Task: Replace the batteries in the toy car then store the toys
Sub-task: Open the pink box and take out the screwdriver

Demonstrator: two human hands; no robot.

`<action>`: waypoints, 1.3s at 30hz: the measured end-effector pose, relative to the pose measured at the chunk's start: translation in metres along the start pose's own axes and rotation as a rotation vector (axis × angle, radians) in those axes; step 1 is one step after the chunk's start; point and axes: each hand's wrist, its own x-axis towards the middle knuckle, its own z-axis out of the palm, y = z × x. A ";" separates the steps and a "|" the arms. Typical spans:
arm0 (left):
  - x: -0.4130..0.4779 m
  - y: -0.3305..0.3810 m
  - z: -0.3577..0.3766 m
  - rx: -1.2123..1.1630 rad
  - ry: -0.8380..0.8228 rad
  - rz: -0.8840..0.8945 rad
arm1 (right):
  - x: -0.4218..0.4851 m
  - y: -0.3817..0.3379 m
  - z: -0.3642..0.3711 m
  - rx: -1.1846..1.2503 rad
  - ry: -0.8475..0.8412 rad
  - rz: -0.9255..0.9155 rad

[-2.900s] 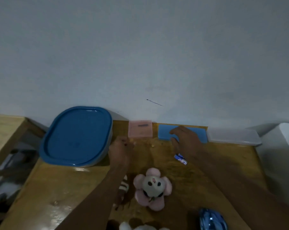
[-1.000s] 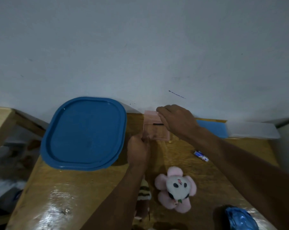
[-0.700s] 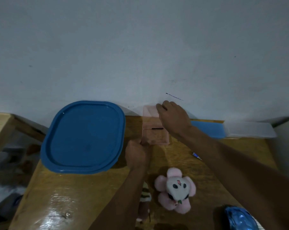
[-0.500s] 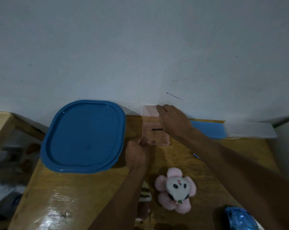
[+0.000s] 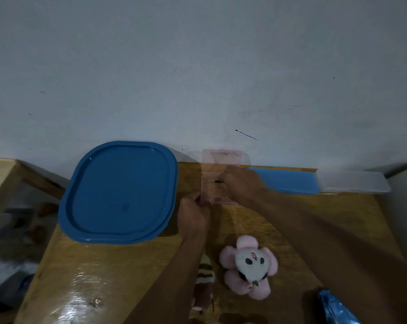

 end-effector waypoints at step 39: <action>-0.050 0.055 -0.037 0.607 -0.151 0.620 | -0.080 0.013 -0.037 0.527 0.226 0.432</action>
